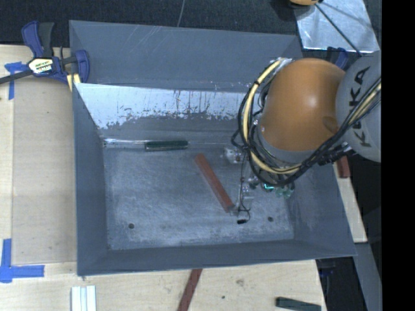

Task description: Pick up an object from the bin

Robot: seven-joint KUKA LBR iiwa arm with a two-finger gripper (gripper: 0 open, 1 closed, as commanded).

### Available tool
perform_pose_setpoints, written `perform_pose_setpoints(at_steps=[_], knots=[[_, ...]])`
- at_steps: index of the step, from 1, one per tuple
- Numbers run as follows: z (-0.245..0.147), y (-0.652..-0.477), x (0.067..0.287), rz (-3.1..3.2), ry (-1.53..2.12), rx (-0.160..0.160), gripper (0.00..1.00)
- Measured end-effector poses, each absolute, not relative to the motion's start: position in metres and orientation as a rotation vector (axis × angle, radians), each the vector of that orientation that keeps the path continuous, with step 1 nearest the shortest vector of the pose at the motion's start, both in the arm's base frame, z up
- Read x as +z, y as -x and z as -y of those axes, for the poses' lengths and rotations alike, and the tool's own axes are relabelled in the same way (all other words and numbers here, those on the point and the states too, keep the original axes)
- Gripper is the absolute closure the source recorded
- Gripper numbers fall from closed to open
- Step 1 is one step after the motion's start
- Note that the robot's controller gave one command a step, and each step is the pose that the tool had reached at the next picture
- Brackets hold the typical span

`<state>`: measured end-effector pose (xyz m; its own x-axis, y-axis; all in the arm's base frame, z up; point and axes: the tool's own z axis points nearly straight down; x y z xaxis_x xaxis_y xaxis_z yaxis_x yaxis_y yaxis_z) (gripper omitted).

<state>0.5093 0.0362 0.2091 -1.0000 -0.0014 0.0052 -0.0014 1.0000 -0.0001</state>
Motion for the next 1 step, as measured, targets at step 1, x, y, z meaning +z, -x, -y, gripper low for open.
perform_pose_setpoints(at_steps=[1], knots=[[-0.036, -0.511, 0.2133, 3.145, 0.0, -0.001, 0.0]])
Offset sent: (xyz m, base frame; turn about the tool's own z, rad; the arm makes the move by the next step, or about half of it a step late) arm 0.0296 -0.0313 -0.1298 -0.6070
